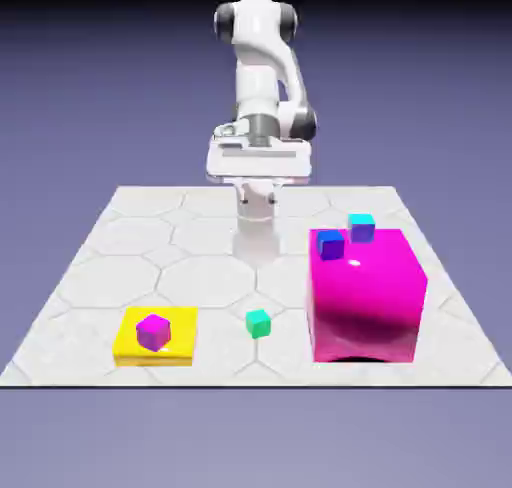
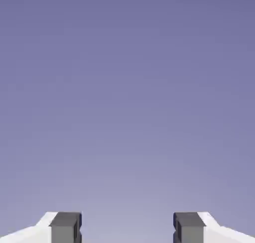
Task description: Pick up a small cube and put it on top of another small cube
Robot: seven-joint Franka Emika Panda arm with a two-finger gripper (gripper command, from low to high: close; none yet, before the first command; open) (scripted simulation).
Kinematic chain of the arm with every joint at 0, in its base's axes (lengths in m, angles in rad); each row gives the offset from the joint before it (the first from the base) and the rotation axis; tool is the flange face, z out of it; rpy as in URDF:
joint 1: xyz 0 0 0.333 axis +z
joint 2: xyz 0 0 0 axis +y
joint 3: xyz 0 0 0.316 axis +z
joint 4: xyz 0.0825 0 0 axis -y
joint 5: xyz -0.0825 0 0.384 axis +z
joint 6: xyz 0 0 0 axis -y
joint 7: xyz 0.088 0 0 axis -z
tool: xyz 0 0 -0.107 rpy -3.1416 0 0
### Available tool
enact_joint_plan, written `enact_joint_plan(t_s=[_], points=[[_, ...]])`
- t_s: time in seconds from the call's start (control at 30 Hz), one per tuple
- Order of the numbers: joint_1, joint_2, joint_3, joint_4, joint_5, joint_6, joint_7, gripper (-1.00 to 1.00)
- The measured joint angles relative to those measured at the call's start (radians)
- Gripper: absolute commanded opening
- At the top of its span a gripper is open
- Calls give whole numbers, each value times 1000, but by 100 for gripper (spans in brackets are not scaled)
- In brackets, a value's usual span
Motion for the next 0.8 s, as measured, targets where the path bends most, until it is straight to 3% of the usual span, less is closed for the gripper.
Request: enact_joint_plan(t_s=[0.63,0.8], points=[[-472,689,305,200,488,-568,538,0],[-468,814,327,207,531,-473,522,0]])
